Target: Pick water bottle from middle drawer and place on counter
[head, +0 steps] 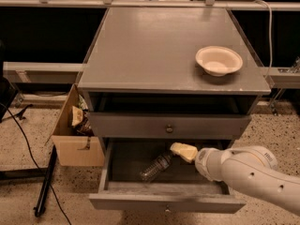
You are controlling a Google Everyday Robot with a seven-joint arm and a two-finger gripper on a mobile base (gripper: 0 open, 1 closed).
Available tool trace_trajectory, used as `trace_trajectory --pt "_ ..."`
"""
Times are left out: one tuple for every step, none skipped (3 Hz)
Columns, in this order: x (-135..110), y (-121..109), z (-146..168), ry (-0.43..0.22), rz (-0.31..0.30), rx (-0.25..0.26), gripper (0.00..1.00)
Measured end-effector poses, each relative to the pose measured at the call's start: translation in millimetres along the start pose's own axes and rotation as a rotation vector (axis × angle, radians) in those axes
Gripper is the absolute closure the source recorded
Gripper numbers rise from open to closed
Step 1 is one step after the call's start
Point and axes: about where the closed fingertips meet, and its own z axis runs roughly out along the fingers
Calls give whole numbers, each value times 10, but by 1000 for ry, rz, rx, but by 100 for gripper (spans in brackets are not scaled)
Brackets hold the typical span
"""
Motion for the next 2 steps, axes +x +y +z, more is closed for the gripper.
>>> trace_trajectory --pt "64 70 100 14 33 -27 0" --pt "132 19 321 14 40 -56 0"
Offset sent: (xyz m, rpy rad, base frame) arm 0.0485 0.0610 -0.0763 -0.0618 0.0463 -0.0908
